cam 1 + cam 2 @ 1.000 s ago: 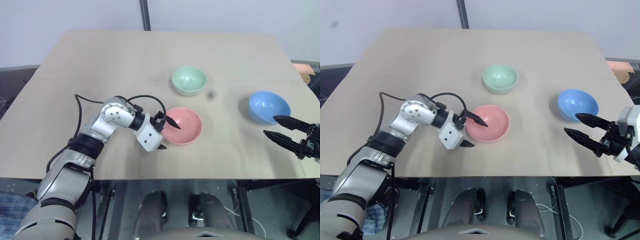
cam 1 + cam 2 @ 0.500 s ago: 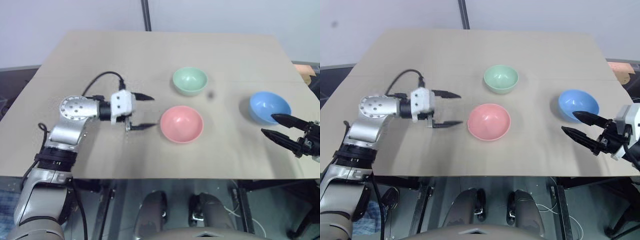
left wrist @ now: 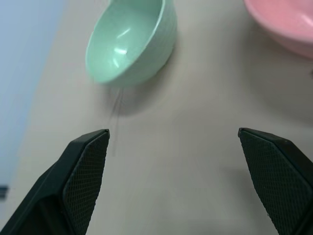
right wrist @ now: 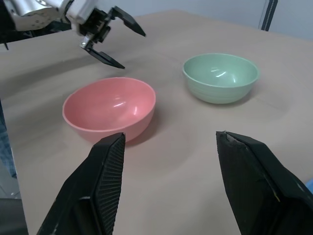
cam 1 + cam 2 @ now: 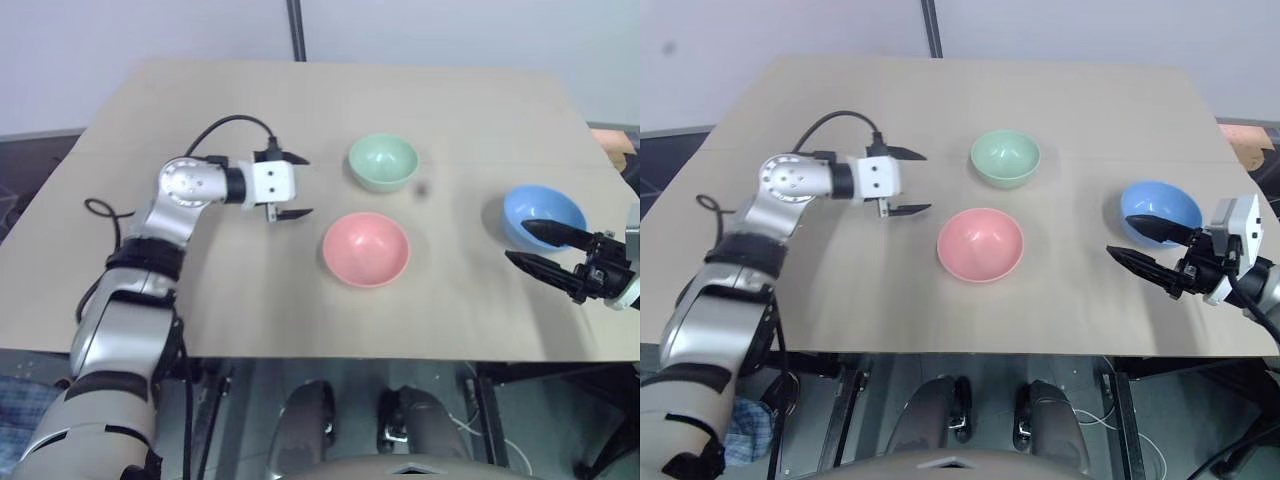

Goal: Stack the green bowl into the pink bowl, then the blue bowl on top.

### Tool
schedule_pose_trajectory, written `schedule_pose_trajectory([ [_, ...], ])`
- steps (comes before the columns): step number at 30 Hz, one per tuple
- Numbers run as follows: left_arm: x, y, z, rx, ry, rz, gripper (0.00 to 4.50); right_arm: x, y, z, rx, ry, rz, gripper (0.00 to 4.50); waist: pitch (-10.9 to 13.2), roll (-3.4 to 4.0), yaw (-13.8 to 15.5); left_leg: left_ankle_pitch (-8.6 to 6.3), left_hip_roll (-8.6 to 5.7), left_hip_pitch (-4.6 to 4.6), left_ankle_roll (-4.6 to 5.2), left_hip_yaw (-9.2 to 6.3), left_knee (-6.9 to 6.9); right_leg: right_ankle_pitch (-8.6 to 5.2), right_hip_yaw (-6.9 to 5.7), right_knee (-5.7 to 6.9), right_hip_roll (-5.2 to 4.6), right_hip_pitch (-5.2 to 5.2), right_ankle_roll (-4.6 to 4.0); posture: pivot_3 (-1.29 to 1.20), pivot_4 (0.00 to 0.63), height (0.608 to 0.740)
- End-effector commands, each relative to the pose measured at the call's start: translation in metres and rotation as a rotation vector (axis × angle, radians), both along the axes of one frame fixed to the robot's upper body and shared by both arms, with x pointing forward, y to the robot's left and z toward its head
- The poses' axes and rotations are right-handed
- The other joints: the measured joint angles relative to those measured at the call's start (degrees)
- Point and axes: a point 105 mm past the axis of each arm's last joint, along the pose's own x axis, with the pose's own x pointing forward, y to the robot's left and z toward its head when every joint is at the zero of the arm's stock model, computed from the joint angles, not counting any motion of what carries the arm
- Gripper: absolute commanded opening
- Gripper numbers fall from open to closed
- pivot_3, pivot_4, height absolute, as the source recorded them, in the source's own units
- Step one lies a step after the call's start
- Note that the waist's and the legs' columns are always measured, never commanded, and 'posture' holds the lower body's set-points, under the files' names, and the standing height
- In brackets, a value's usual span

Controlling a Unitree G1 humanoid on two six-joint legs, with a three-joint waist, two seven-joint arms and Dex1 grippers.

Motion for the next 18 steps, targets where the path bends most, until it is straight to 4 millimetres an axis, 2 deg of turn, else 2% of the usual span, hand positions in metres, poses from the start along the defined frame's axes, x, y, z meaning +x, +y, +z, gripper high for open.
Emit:
schedule_pose_trajectory([
  [1,0.009,-0.020,0.005,0.106,-0.107,-0.056,4.46,-0.005,-0.003,0.010,-0.016,-0.046,-0.020,3.27,0.0,-0.01,-0.1,0.01,0.00,-0.01,-0.01,0.00,0.00,0.00,0.00,-0.01,0.00,0.00,0.00,0.00,0.150,0.740],
  [11,0.037,-0.062,-0.007,0.196,-0.186,0.044,4.46,-0.015,-0.007,0.010,-0.010,-0.062,-0.086,3.27,0.0,-0.05,-0.6,-0.01,0.00,-0.03,0.01,-0.01,-0.01,0.00,0.04,-0.03,-0.07,-0.03,0.01,0.00,0.150,0.740],
  [18,0.044,-0.082,-0.013,0.226,-0.198,0.086,4.46,-0.017,-0.013,0.014,-0.014,-0.077,-0.115,3.27,0.0,-0.07,-0.6,-0.01,0.01,-0.09,0.01,0.00,-0.02,-0.01,0.07,-0.01,-0.08,-0.12,0.00,0.00,0.150,0.740],
])
